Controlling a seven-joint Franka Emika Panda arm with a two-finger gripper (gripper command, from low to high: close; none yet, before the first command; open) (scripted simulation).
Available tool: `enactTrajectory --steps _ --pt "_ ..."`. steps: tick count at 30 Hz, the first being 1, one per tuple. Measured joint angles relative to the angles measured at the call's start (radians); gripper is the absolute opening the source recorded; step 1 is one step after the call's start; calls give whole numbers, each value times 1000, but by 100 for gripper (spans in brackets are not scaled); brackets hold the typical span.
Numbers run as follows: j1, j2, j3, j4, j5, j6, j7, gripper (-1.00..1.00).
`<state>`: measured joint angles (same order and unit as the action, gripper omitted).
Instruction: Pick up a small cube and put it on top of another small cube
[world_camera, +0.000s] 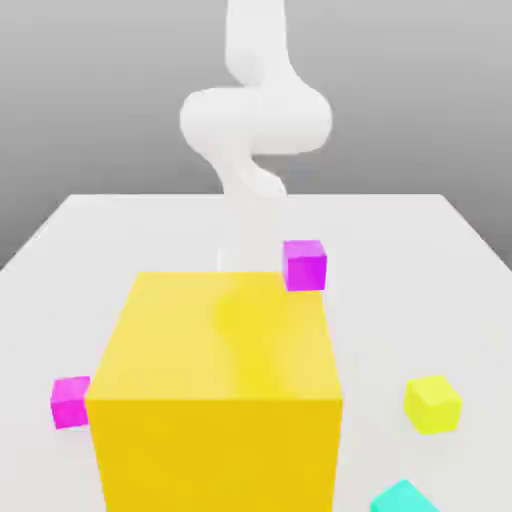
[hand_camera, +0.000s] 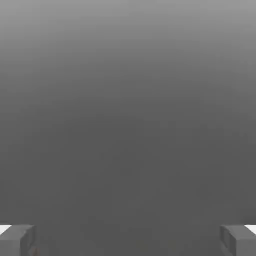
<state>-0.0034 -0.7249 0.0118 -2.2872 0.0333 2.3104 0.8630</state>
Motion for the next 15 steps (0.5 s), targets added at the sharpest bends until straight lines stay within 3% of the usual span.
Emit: enactTrajectory --steps 9,15 --pt "-12 327 67 72 120 25 313 0" --pt "-10 544 128 108 125 50 545 0"
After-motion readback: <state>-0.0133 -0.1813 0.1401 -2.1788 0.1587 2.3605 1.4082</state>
